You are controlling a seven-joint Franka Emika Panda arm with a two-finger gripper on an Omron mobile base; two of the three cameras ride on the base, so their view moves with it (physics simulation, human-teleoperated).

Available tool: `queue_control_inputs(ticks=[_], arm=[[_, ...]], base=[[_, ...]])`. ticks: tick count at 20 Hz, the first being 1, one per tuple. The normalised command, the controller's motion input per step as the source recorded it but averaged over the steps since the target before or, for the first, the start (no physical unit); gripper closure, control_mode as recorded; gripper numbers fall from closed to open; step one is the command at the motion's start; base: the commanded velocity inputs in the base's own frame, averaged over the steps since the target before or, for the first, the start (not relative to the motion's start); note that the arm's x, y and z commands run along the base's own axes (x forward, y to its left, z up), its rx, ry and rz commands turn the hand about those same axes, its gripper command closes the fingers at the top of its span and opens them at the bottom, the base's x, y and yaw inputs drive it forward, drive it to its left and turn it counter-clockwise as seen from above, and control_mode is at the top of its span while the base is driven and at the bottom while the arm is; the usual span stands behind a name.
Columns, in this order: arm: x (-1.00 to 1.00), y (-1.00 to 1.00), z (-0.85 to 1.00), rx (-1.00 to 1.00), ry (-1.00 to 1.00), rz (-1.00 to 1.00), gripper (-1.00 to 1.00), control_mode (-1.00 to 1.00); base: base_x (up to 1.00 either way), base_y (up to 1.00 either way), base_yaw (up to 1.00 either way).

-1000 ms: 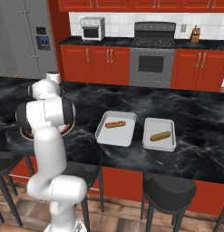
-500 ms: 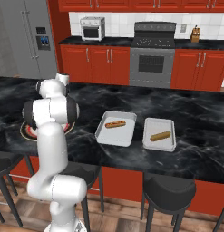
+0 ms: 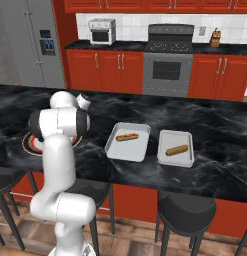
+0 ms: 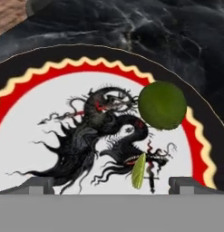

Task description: Place one cooked food and one vegetable from the large plate to each tupperware container.

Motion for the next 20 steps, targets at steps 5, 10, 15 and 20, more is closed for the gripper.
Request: queue_control_inputs(ticks=[5, 10, 15, 20], arm=[[0.16, 0.00, -0.31, 0.15, 0.00, 0.00, -1.00, -1.00], [0.33, 0.07, -0.12, 0.04, 0.00, 0.00, -1.00, -1.00], [0.38, 0.12, 0.00, 0.00, 0.02, 0.00, -1.00, -1.00], [0.22, 0.13, -0.07, 0.00, 0.10, 0.00, -1.00, -1.00]], base=[[0.00, 0.00, 0.00], [0.00, 0.00, 0.00], [0.00, 0.00, 0.00], [0.00, 0.00, 0.00]])
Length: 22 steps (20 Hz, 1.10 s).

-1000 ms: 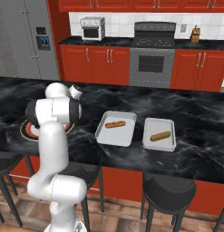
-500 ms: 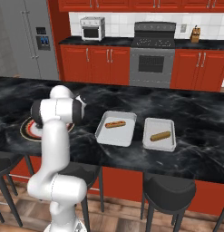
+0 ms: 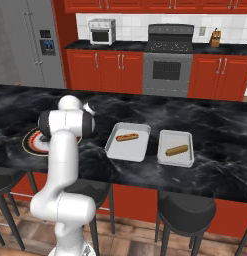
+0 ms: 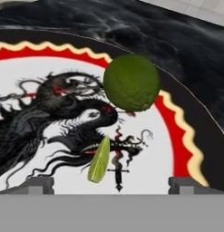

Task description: Place one cooked food and one vegetable from the large plate to each tupperware container.

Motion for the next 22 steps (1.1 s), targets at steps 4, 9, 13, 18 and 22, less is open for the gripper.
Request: queue_control_inputs(ticks=[4, 9, 13, 18, 22], arm=[[0.00, 0.12, -0.16, 0.04, 0.13, 0.02, -1.00, -1.00], [0.00, 0.07, -0.10, 0.02, 0.08, 0.03, -1.00, -1.00], [-0.03, 0.11, -0.06, 0.00, -0.01, 0.03, -1.00, -1.00], [-0.22, 0.05, 0.00, 0.00, -0.21, 0.02, -1.00, -1.00], [-0.07, 0.00, 0.00, 0.00, -0.08, 0.00, -1.00, -1.00]], base=[[0.00, 0.00, 0.00], [0.00, 0.00, 0.00], [0.00, 0.00, 0.00], [0.00, 0.00, 0.00], [0.00, 0.00, 0.00]])
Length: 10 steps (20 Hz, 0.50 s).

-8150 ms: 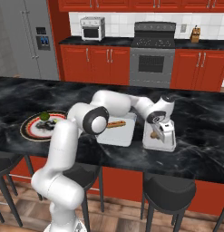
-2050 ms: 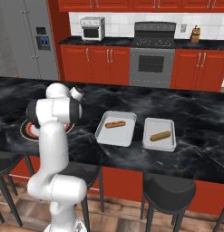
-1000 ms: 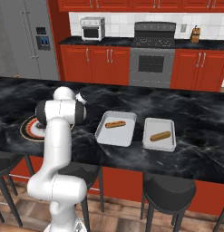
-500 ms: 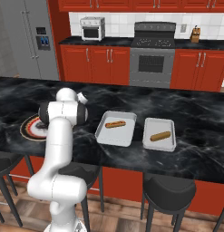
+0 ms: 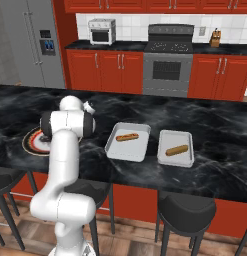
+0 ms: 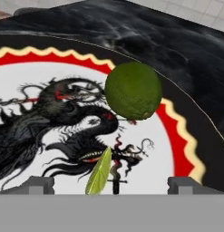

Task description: Place one cooked food and one vegetable from the large plate to each tupperware container.

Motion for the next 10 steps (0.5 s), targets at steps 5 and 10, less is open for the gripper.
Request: queue_control_inputs(ticks=[5, 10], arm=[[-0.30, 0.04, 0.00, 0.00, 0.00, 0.00, -1.00, -1.00], [-0.02, 0.02, -0.08, 0.00, 0.00, 0.00, -1.00, -1.00]], base=[[0.00, 0.00, 0.00], [0.00, 0.00, 0.00]])
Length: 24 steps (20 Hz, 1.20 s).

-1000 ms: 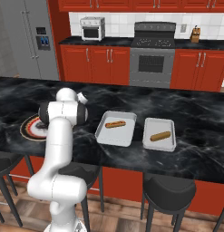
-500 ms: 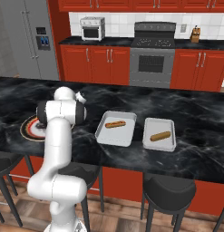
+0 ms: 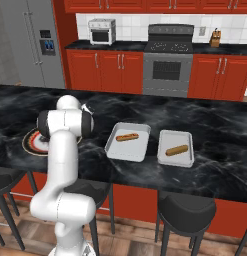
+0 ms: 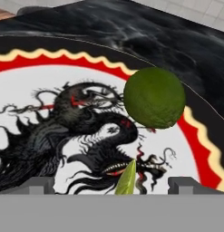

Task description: Place one cooked food and one vegetable from the large plate to each tupperware container.

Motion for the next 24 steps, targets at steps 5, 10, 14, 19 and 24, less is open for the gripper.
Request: queue_control_inputs(ticks=[5, 10, 14, 19, 24], arm=[[0.09, 0.00, -0.30, 0.00, 0.02, 0.00, -1.00, -1.00], [0.12, 0.07, -0.58, -0.03, 0.06, 0.00, 1.00, -1.00], [0.09, 0.13, -0.69, -0.05, 0.04, 0.00, 1.00, -1.00], [-0.02, -0.06, -0.71, 0.00, -0.01, 0.00, 1.00, -1.00], [-0.11, 0.00, -0.66, -0.01, -0.08, 0.00, 1.00, -1.00]], base=[[0.00, 0.00, 0.00], [0.00, 0.00, 0.00], [0.00, 0.00, 0.00], [0.00, 0.00, 0.00], [0.00, 0.00, 0.00]])
